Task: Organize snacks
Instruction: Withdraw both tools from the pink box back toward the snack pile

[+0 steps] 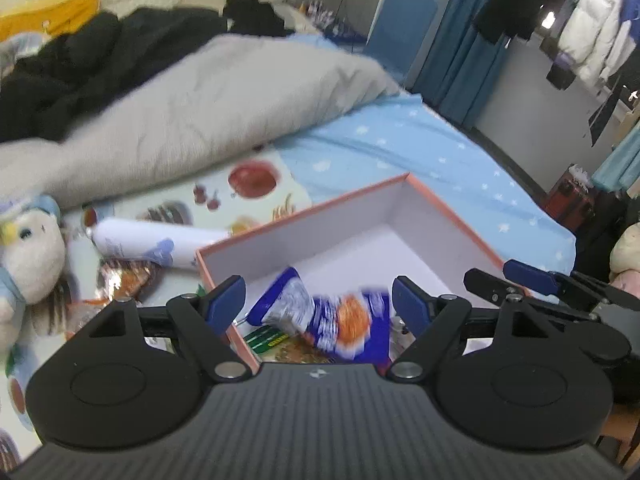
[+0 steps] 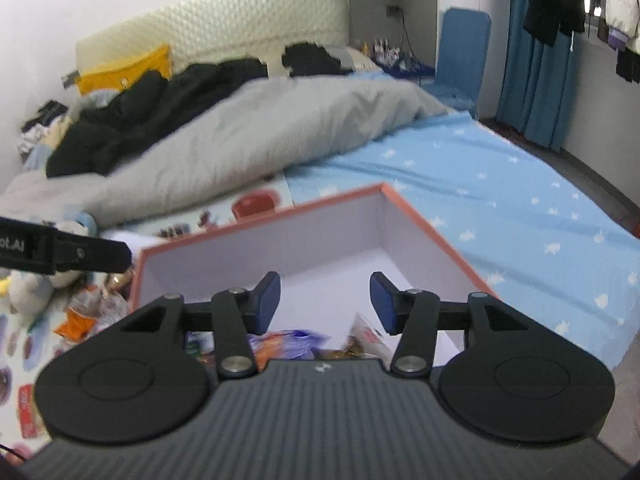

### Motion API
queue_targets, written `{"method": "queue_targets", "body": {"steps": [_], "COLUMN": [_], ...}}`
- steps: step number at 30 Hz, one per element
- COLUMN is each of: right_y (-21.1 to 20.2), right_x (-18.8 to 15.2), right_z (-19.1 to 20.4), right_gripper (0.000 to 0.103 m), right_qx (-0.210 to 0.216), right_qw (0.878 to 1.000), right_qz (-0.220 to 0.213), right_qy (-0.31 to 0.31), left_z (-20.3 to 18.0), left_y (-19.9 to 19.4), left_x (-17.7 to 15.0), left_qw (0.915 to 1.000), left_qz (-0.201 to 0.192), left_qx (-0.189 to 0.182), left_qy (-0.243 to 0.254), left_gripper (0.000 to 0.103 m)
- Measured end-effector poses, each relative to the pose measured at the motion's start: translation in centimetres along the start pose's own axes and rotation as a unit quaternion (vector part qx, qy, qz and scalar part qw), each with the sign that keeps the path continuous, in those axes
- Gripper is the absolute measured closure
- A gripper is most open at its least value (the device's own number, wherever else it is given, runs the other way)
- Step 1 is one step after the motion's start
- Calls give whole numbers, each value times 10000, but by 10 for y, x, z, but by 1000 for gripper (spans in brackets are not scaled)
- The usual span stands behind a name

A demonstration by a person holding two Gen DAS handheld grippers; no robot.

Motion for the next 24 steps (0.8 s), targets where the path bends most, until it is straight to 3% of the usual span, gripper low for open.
{"method": "queue_targets", "body": {"steps": [13,19,24], "right_y": [-72,-92,-104], "right_x": [39,44,42], "right_z": [45,83,115], "right_gripper": [51,51,51], "right_qx": [536,807,1128], "right_qw": [9935,9885,9837], "right_qz": [-989,-1213,-1299], "right_qy": [-156,-401,-515], "left_z": [17,28,46], "left_y": [-108,-159,-189], "left_x": [5,-6,-23], "left_qw": [9924,9824,9757], "left_qz": [-1214,-1771,-1982], "left_qx": [184,559,875], "left_qy": [58,220,330], "left_gripper": [19,19,19]}}
Point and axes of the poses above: each gripper's, at about its wrist camera, not at the fingertips, and y roughly the way its jaws point, z to its left, x to its top, the point moved 8 cm from there along y, roughly the way its jaws point, and after that the axes turned 4 degrees about -y, right-handed, at the moved point
